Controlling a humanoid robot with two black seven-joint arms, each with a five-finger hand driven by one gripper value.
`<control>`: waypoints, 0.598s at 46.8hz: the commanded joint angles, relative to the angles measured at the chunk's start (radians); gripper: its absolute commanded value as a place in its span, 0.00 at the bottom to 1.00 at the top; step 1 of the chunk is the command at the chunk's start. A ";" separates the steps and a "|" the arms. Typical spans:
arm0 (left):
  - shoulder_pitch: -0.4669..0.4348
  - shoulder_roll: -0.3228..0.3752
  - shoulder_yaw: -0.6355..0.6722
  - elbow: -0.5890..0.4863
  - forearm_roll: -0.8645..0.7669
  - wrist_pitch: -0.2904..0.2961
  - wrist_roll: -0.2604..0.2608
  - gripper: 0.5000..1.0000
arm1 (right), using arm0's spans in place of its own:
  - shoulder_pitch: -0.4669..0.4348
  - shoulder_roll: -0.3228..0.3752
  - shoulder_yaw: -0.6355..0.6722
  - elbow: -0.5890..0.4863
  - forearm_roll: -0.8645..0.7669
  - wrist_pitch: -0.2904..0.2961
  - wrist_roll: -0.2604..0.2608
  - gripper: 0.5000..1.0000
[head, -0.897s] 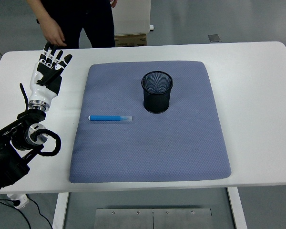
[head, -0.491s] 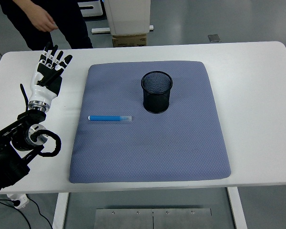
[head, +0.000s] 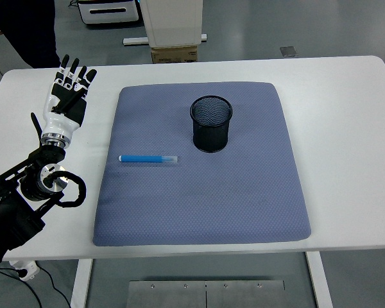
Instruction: Left hand places marker in pen holder
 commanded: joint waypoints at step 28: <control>-0.274 0.166 0.449 -0.024 0.015 0.011 0.022 1.00 | 0.000 0.000 0.000 0.000 0.000 0.000 0.000 1.00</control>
